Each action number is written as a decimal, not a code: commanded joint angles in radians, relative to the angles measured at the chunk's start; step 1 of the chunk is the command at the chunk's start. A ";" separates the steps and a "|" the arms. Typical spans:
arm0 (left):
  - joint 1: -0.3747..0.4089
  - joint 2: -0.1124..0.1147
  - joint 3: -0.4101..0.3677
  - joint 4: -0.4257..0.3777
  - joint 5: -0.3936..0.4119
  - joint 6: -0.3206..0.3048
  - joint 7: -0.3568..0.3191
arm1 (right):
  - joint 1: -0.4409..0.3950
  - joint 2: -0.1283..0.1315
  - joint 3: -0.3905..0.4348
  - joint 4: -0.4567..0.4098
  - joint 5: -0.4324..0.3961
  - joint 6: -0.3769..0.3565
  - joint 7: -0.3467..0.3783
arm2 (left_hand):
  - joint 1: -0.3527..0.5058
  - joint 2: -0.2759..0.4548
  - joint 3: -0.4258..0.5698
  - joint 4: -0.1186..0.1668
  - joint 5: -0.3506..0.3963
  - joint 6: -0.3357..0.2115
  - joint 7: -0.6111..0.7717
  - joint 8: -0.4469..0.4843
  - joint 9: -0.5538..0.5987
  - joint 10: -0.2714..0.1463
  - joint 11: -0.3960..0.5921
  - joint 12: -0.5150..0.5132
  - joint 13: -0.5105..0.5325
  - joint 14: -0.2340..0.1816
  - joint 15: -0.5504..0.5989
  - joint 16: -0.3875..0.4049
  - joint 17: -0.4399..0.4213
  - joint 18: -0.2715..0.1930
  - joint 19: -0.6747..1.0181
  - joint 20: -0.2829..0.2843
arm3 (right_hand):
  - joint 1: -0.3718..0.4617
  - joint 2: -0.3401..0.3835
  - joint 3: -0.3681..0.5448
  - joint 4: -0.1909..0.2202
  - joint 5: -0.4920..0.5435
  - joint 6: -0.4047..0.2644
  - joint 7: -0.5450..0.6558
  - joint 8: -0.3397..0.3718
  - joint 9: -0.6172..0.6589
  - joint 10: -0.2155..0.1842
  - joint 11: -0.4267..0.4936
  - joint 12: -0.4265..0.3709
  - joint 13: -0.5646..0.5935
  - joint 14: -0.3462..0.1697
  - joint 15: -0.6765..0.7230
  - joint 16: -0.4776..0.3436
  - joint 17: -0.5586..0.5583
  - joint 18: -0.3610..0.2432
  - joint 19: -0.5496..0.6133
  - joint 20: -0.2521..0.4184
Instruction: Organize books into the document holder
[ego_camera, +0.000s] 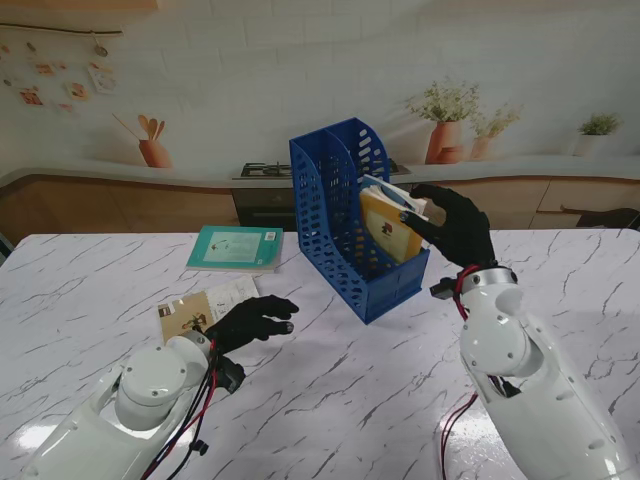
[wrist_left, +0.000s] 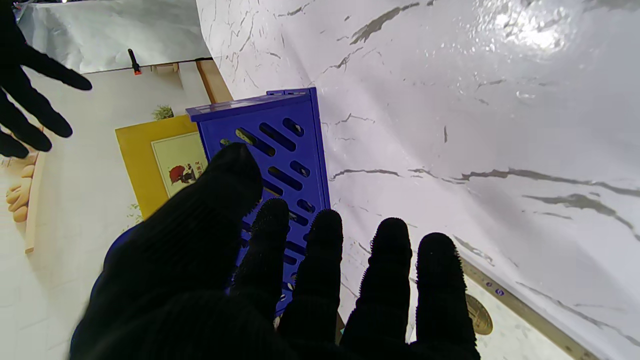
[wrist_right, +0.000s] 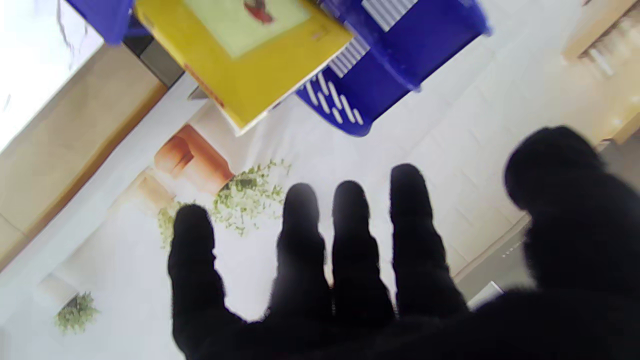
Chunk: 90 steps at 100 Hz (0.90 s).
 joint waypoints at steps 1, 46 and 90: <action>0.008 -0.005 -0.005 0.001 0.001 -0.030 -0.006 | -0.065 0.010 0.002 -0.025 0.010 -0.019 0.018 | -0.033 0.005 -0.020 0.021 0.001 -0.040 0.004 0.004 0.021 -0.042 -0.014 -0.010 -0.014 -0.031 -0.023 -0.012 -0.015 -0.055 -0.048 -0.022 | -0.006 0.024 -0.030 0.052 -0.014 0.002 -0.025 -0.024 -0.003 -0.012 -0.015 -0.014 -0.024 -0.008 -0.025 -0.022 -0.023 -0.146 -0.012 -0.011; 0.039 0.014 -0.076 -0.024 0.071 -0.029 -0.044 | -0.261 0.043 0.083 -0.116 0.031 -0.158 0.140 | -0.062 0.016 -0.041 0.016 -0.010 -0.050 -0.010 -0.001 0.004 -0.044 -0.036 -0.026 -0.040 -0.038 -0.049 -0.032 -0.040 -0.043 -0.103 -0.053 | 0.018 0.043 -0.067 0.056 0.047 0.005 0.015 0.002 0.102 -0.014 0.058 0.080 0.113 -0.012 0.055 0.043 0.035 -0.139 0.056 0.020; 0.052 0.022 -0.113 -0.047 0.127 -0.011 -0.056 | -0.298 0.055 0.080 -0.072 0.103 -0.256 0.208 | -0.072 0.036 -0.063 0.018 -0.010 -0.052 -0.011 0.003 0.006 -0.039 -0.026 -0.011 -0.080 -0.067 -0.088 -0.046 -0.082 -0.099 -0.233 -0.125 | 0.033 0.067 -0.094 0.062 0.027 0.013 0.010 0.014 0.085 -0.006 0.062 0.104 0.104 -0.002 0.058 0.060 0.026 -0.142 0.050 0.020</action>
